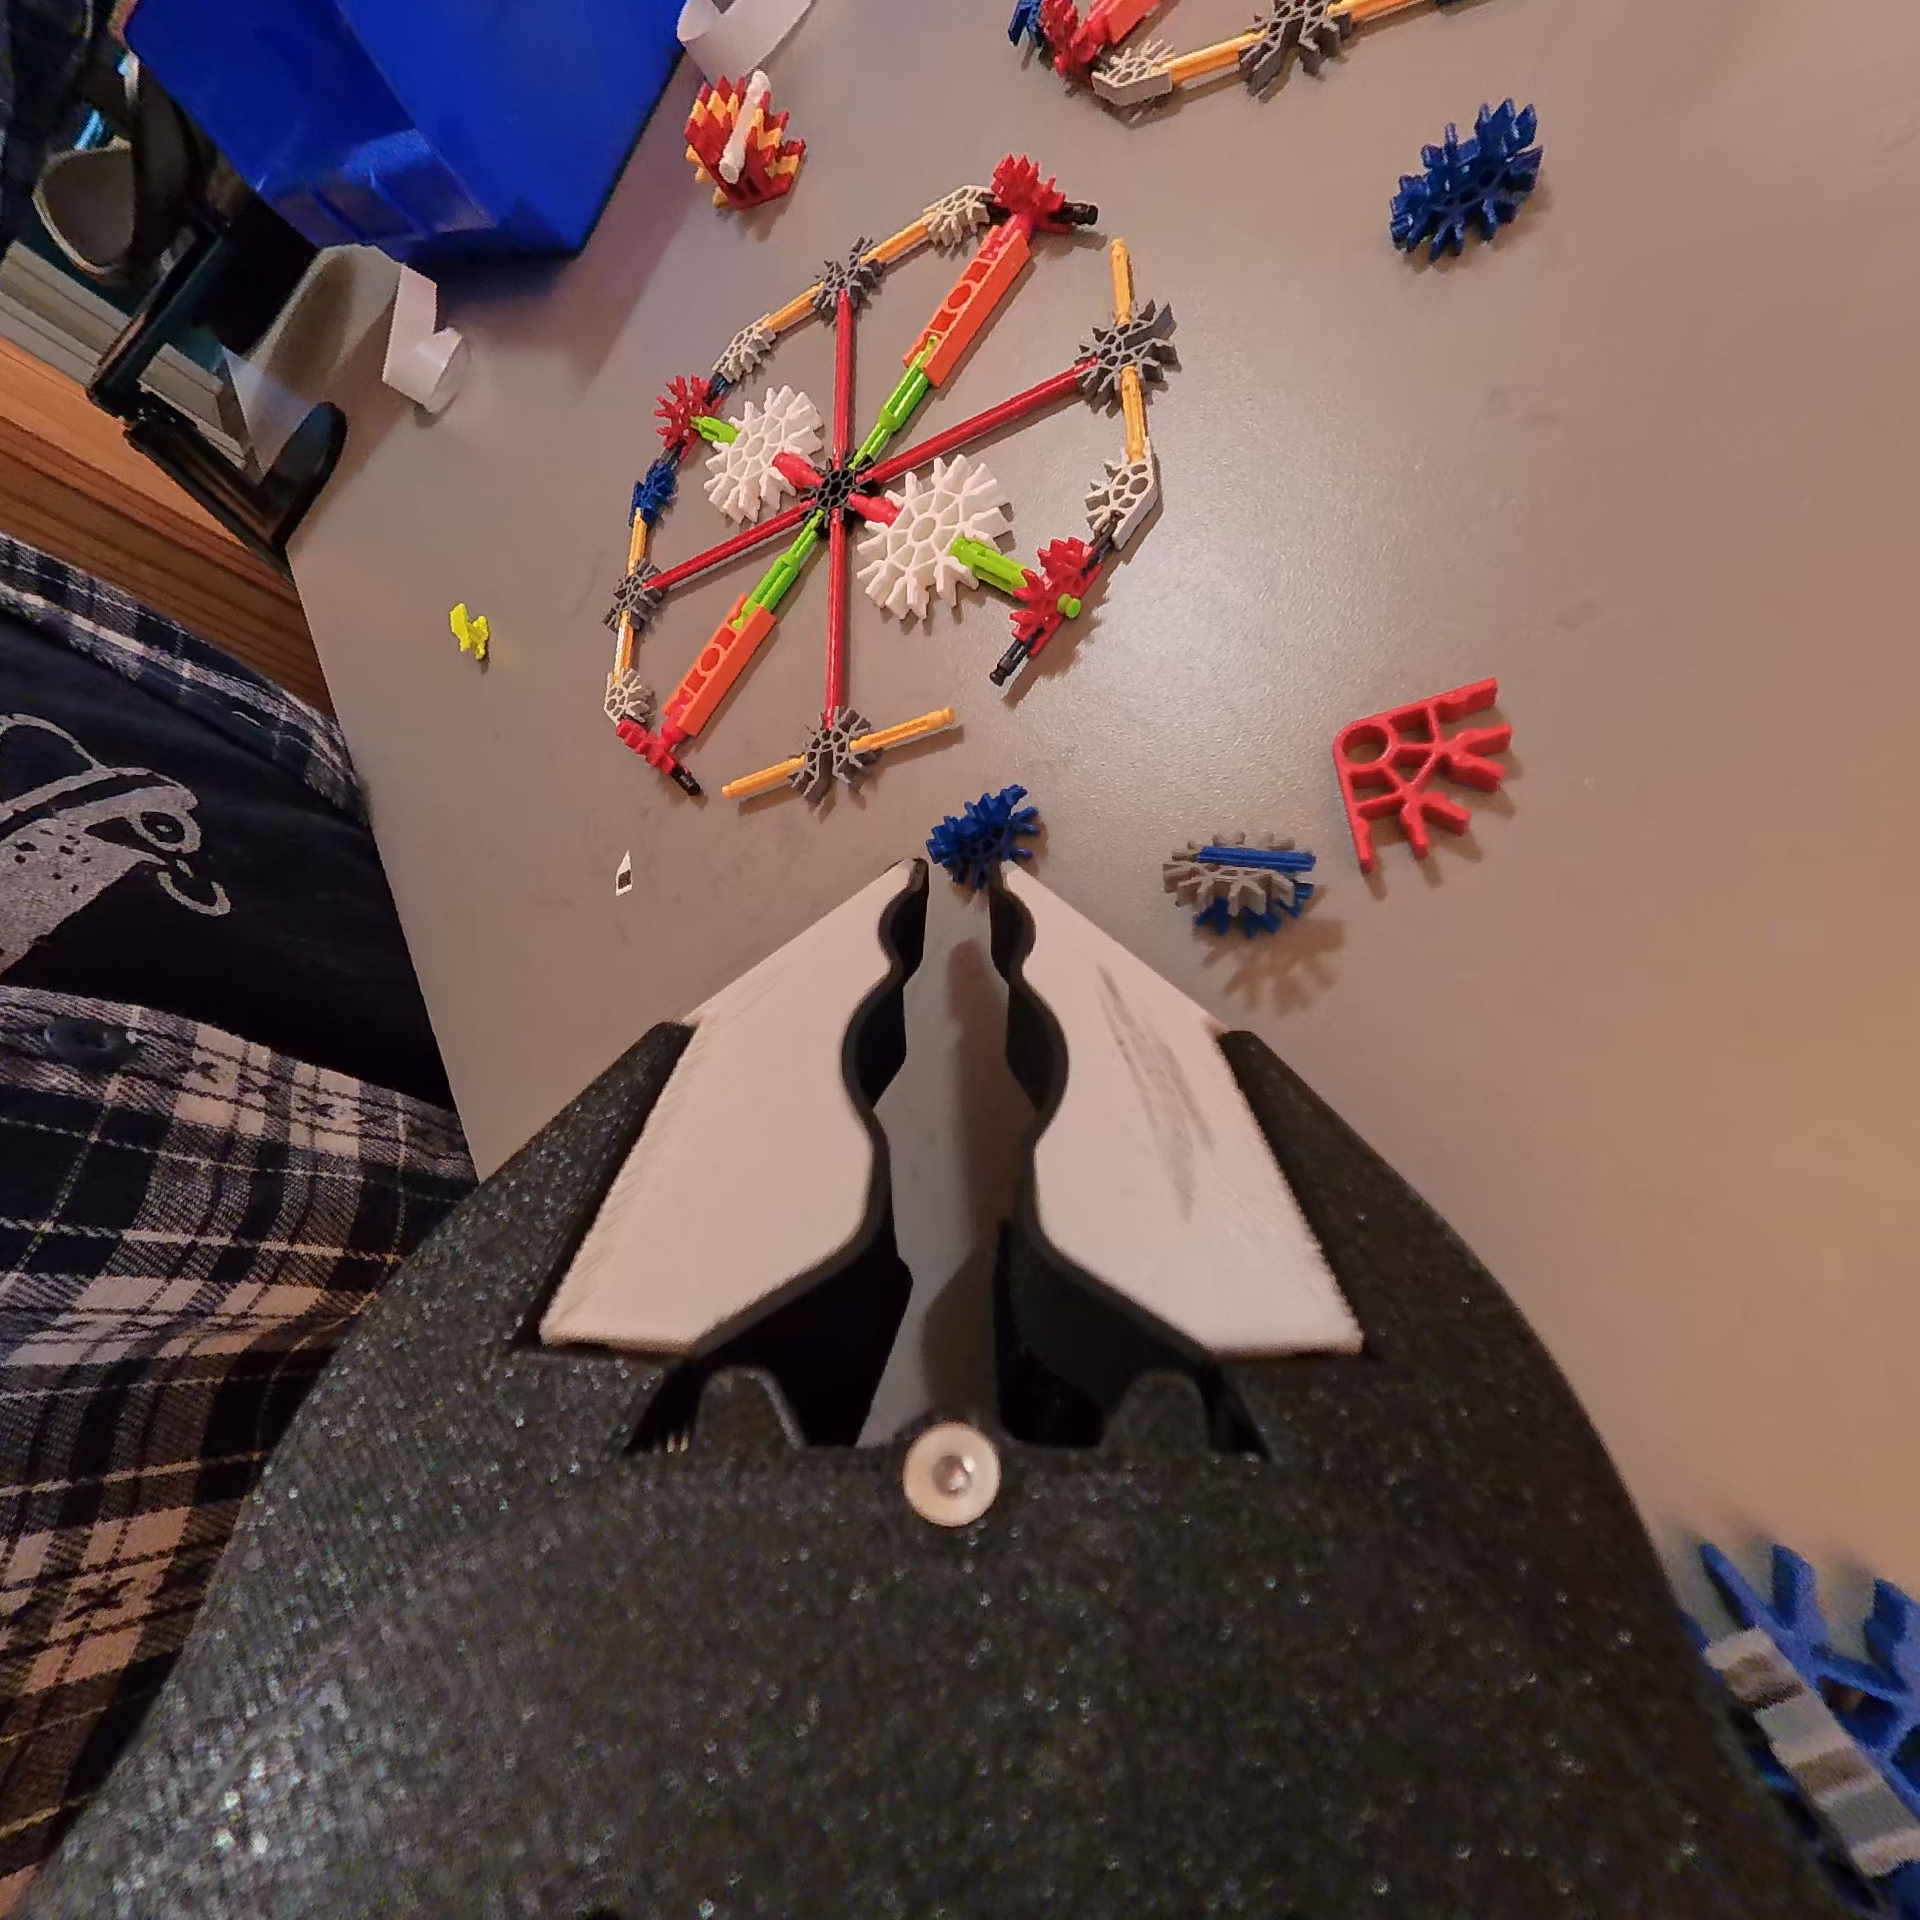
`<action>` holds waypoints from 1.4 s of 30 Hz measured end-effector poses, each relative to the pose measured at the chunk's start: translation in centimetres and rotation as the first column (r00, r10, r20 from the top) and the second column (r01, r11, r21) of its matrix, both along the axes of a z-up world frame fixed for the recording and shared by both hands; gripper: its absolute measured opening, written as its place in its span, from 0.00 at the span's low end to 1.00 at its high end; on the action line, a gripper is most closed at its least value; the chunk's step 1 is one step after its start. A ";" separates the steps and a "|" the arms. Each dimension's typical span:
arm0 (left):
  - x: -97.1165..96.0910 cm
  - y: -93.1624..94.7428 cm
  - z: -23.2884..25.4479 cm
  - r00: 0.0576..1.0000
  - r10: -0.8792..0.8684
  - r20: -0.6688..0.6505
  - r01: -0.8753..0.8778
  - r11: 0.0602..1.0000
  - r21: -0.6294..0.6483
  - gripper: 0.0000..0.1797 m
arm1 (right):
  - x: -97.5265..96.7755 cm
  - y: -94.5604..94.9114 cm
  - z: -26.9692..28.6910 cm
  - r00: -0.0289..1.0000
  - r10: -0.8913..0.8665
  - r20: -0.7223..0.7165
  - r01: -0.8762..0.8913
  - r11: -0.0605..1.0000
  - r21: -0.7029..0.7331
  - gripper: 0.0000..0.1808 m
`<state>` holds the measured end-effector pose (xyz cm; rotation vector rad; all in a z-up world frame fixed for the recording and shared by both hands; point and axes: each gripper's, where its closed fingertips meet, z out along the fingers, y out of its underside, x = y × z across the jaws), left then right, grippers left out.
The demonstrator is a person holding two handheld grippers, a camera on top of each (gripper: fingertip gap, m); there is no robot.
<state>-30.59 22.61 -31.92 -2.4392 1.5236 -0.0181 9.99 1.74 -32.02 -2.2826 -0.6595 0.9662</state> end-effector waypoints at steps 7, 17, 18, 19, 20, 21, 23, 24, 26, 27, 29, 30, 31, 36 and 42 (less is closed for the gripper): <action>-1.2 0.9 0.3 0.999 0.030 -0.018 -0.029 0.999 0.034 0.46 | 0.0 0.0 0.0 1.000 0.000 0.000 0.000 1.000 -0.003 0.06; -1.0 1.0 1.1 0.999 0.034 0.019 -0.034 0.999 0.035 0.46 | 0.0 0.0 0.0 1.000 0.001 -0.001 -0.001 1.000 -0.006 0.06; -0.6 0.8 1.1 0.999 0.026 0.036 -0.027 0.999 0.027 0.46 | 0.0 0.0 0.0 1.000 0.000 -0.002 0.000 1.000 -0.006 0.06; -0.1 0.5 1.1 0.998 0.019 0.053 -0.020 1.000 0.018 0.46 | 0.0 0.0 0.0 1.000 0.000 -0.003 0.000 1.000 -0.006 0.06; 0.4 0.3 1.1 0.998 0.010 0.068 -0.011 1.000 0.010 0.47 | 0.0 0.0 0.0 1.000 0.000 -0.003 0.000 1.000 -0.007 0.06; 0.9 0.1 1.0 0.997 0.001 0.079 -0.001 1.000 0.001 0.47 | 0.0 0.0 0.0 1.000 0.001 -0.002 -0.001 1.000 -0.007 0.06; 1.6 -0.1 0.6 0.997 -0.015 0.077 0.015 1.000 0.001 0.49 | 0.0 0.0 0.0 1.000 0.001 -0.002 -0.001 1.000 -0.008 0.06; 1.8 -0.2 0.3 0.998 -0.021 0.067 0.021 1.000 0.001 0.50 | 0.0 0.0 0.0 1.000 0.000 -0.003 0.000 1.000 -0.008 0.06; 2.1 -0.3 -0.1 0.998 -0.031 0.058 0.032 0.999 -0.007 0.50 | 0.0 0.0 -0.1 1.000 0.001 -0.001 -0.001 1.000 -0.008 0.06; 2.0 -0.2 0.0 0.998 -0.028 0.054 0.029 1.000 -0.004 0.51 | 0.0 0.0 -0.1 1.000 0.001 -0.001 -0.001 1.000 -0.008 0.06; 1.1 0.2 0.0 1.000 -0.020 0.017 0.020 1.000 0.017 0.52 | 0.0 0.0 0.0 1.000 0.000 -0.002 0.000 1.000 -0.007 0.06; 0.7 0.5 0.1 1.000 -0.012 0.006 0.012 1.000 0.023 0.53 | 0.0 0.0 0.0 1.000 -0.001 -0.002 0.001 1.000 -0.007 0.06; 0.2 0.7 0.1 1.000 -0.002 -0.005 0.002 1.000 0.024 0.53 | 0.0 0.0 0.0 1.000 0.000 -0.001 0.000 1.000 -0.007 0.06; -1.3 1.1 0.2 0.999 0.033 -0.024 -0.032 0.999 0.024 0.53 | 0.0 0.0 0.0 1.000 0.001 -0.004 -0.001 1.000 -0.006 0.06; -2.0 1.2 0.6 0.999 0.033 -0.038 -0.031 0.998 0.056 0.51 | 0.0 0.0 -0.1 1.000 0.006 0.000 -0.006 1.000 -0.011 0.06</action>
